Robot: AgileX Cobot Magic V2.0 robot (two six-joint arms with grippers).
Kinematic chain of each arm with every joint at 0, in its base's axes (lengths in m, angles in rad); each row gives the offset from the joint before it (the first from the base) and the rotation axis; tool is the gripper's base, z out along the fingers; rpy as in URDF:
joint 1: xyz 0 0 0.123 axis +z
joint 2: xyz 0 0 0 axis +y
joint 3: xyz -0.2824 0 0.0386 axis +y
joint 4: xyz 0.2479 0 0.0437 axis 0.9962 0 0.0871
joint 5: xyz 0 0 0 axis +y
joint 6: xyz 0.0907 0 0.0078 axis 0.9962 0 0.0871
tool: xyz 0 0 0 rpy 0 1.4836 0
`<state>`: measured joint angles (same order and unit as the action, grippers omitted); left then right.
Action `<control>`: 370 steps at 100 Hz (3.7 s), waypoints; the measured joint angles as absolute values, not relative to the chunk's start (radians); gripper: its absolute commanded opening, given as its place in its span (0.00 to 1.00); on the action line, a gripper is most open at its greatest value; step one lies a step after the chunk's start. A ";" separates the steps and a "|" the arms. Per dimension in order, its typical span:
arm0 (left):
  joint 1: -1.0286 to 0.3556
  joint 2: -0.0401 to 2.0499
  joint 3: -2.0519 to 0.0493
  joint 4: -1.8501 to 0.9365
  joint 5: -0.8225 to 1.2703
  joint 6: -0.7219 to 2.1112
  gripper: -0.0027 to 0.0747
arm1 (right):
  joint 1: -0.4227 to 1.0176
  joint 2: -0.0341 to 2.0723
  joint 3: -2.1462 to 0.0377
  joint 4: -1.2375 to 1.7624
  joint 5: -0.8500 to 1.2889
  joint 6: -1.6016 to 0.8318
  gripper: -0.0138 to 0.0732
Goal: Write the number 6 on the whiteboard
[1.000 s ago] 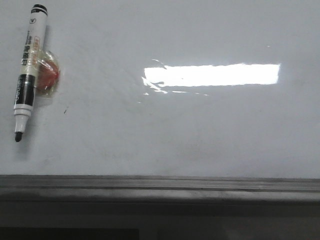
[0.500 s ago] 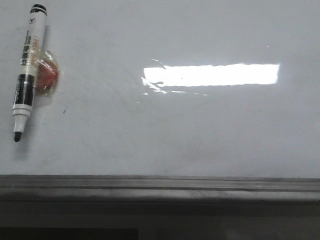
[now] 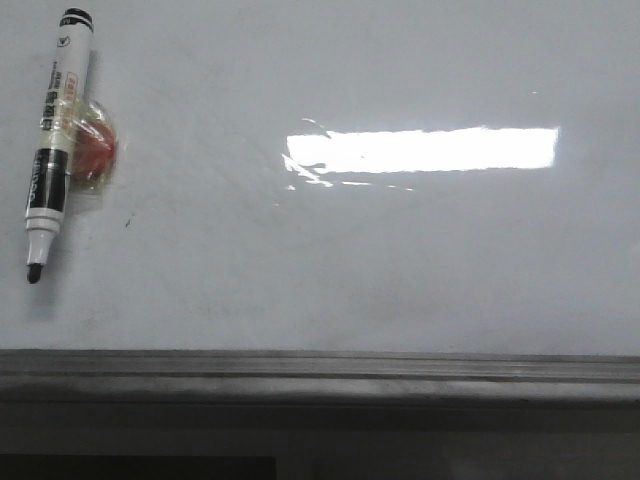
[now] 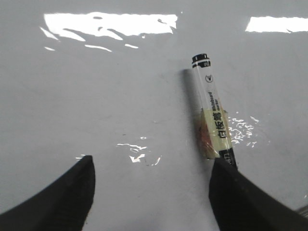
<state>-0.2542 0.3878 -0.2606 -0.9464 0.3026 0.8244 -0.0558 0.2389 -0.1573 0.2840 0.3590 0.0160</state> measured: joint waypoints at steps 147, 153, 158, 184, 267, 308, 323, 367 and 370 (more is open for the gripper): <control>-0.702 0.507 -0.308 -0.068 0.153 -0.069 0.65 | -0.056 0.239 -0.157 0.284 0.351 0.016 0.08; -0.702 0.533 -0.308 -0.074 0.123 -0.073 0.65 | -0.056 0.239 -0.157 0.284 0.351 0.016 0.08; -0.702 0.564 -0.308 -0.081 0.096 -0.075 0.65 | -0.056 0.239 -0.157 0.284 0.351 0.016 0.08; -0.702 0.736 -0.308 -0.116 -0.031 -0.075 0.65 | -0.056 0.239 -0.157 0.284 0.351 0.016 0.08; -0.714 0.995 -0.327 -0.117 -0.231 -0.075 0.12 | -0.056 0.239 -0.157 0.284 0.336 0.016 0.08; -0.719 1.002 -0.329 -0.119 -0.239 -0.075 0.01 | 0.013 0.239 -0.157 0.284 0.272 0.016 0.09; -0.734 0.961 -0.335 -0.112 -0.178 -0.075 0.01 | 0.162 0.250 -0.157 0.256 0.271 0.016 0.09; -0.923 0.915 -0.409 0.135 -0.010 -0.075 0.01 | 0.547 0.499 -0.366 0.155 0.349 -0.057 0.09; -0.931 0.915 -0.409 0.148 -0.010 -0.075 0.01 | 0.569 0.521 -0.391 0.153 0.355 -0.060 0.11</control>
<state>-0.9308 0.9150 -0.4094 0.1479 -0.0102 -0.0753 0.5688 0.5210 -0.3907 0.1528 0.3547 -0.0598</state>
